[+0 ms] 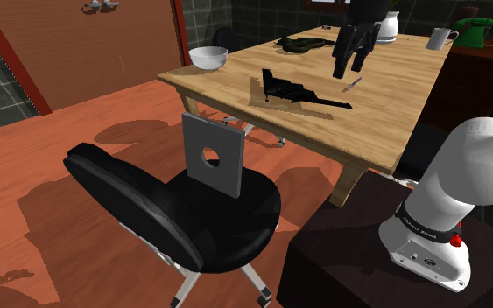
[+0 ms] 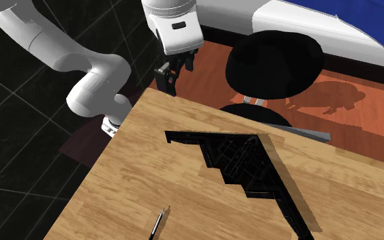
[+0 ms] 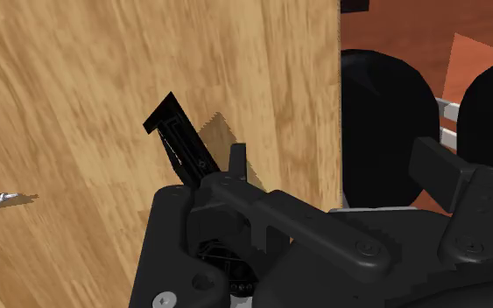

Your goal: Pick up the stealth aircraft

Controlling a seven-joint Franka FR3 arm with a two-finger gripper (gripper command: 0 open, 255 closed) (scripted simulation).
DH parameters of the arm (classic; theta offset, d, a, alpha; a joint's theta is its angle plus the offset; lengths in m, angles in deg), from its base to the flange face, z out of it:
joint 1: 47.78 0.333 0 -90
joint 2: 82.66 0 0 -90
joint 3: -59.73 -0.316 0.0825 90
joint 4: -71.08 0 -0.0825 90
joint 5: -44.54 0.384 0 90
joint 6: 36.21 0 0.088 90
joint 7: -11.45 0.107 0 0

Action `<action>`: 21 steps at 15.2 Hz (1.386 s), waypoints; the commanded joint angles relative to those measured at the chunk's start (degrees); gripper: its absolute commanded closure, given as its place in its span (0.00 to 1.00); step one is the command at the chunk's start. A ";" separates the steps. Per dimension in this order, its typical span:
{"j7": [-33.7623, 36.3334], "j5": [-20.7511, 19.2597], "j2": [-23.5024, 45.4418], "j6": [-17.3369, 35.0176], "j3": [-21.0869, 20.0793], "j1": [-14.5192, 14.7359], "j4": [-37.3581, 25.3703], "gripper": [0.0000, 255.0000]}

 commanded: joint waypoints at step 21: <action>-13.48 -7.25 17.03 23.49 6.73 -1.42 6.94 0.00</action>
